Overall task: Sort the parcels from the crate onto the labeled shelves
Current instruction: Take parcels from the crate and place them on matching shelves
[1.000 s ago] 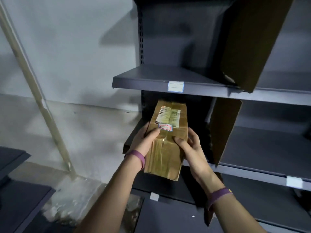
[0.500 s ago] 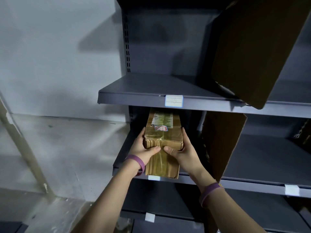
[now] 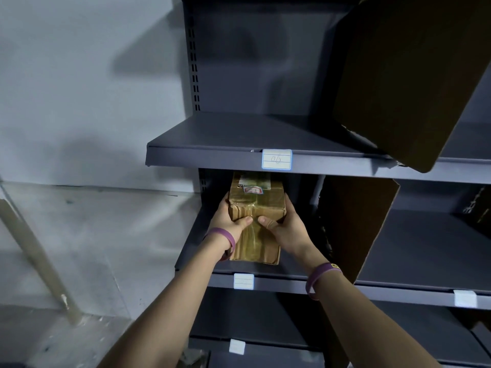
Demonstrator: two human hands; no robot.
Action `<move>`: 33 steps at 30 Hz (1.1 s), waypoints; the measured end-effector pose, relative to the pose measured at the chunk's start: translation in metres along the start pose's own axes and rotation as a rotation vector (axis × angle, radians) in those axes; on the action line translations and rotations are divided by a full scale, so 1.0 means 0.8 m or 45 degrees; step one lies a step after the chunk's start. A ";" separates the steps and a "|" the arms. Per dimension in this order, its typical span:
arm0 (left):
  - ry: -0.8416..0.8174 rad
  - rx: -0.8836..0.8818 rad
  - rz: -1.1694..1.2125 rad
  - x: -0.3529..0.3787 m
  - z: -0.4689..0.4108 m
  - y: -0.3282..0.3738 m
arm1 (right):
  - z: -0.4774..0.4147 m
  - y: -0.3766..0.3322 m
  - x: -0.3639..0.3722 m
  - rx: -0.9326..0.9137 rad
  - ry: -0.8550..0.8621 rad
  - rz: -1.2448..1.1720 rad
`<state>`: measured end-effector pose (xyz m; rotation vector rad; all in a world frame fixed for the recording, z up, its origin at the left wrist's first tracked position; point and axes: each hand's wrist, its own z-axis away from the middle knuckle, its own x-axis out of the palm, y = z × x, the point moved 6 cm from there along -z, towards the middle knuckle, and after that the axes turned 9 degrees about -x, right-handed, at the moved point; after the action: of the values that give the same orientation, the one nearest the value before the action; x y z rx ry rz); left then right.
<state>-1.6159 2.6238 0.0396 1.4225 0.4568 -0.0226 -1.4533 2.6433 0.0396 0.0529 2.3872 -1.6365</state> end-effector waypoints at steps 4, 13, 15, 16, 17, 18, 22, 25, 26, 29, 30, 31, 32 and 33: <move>-0.002 0.005 0.064 -0.002 0.015 -0.013 | 0.013 0.004 0.002 0.041 0.057 0.041; 0.057 -0.061 0.100 0.004 0.102 -0.082 | 0.108 0.023 0.010 0.188 0.046 0.122; 0.037 -0.047 0.124 0.017 0.127 -0.091 | 0.134 0.029 0.007 0.227 0.045 0.161; 0.011 -0.062 0.145 0.025 0.139 -0.096 | 0.150 0.028 0.004 0.230 0.033 0.184; -0.024 -0.090 0.182 0.033 0.151 -0.101 | 0.164 0.031 0.001 0.229 0.024 0.193; -0.064 -0.114 0.233 0.042 0.162 -0.104 | 0.180 0.031 -0.005 0.224 0.014 0.179; -0.226 -0.117 0.306 0.085 0.206 -0.090 | 0.237 0.030 -0.047 0.273 0.065 0.069; -0.386 -0.042 0.325 0.137 0.246 -0.061 | 0.278 0.025 -0.102 0.250 0.188 0.029; -0.440 -0.013 0.320 0.159 0.261 -0.049 | 0.294 0.023 -0.125 0.245 0.231 0.039; -0.613 0.056 0.279 0.232 0.314 -0.018 | 0.354 0.020 -0.209 0.255 0.403 0.067; -0.675 0.066 0.266 0.259 0.335 -0.011 | 0.379 0.020 -0.240 0.264 0.468 0.073; -0.739 0.066 0.254 0.287 0.359 -0.005 | 0.405 0.019 -0.271 0.279 0.532 0.083; -0.805 0.059 0.239 0.315 0.384 -0.001 | 0.433 0.017 -0.301 0.296 0.600 0.091; -0.876 0.055 0.218 0.343 0.411 0.003 | 0.461 0.016 -0.332 0.315 0.681 0.093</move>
<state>-1.2688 2.3801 -0.0203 1.3928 -0.2340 -0.3733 -1.1273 2.3363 -0.0385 0.6945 2.4713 -2.0767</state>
